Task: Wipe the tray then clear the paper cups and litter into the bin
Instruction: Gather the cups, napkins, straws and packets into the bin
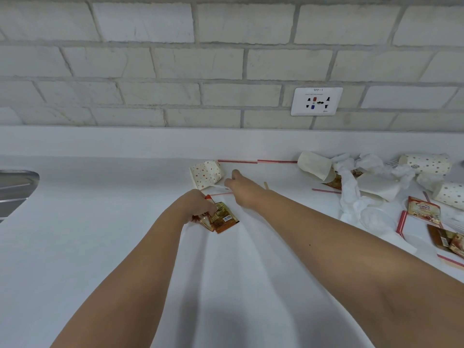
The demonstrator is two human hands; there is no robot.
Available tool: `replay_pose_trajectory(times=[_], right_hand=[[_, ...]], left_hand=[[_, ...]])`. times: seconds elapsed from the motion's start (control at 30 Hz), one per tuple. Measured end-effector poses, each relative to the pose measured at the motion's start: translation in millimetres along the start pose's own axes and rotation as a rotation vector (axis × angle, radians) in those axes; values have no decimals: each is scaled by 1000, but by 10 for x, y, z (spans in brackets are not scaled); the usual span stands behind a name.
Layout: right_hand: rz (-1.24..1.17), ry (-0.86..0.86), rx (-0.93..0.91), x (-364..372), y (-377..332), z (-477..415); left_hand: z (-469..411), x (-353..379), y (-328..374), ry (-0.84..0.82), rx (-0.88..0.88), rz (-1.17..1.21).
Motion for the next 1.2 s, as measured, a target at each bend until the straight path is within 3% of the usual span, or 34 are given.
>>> replay_pose_trajectory(times=[0.47,0.7,1.0,1.2], right_hand=[[78,-224,142,162,178,227],[-16,-124,167,113,338,467],[-6,-33,423,77,868,687],[-23,-13,416,100,790,672]], left_hand=[[25,34,4,20,2,-23],[42,45,-3,36,24,-35],[16,59,-10,30,31,-61],[12,64,3,26,29,-59]])
Point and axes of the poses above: each hand's wrist, its own z-axis away from the middle knuckle, its own x-axis out of the palm, y = z × x, the point moved 5 cm from there along -z, towards the middle knuckle, and after that the axes turned 9 degrees about z, right-handed, at the moved point
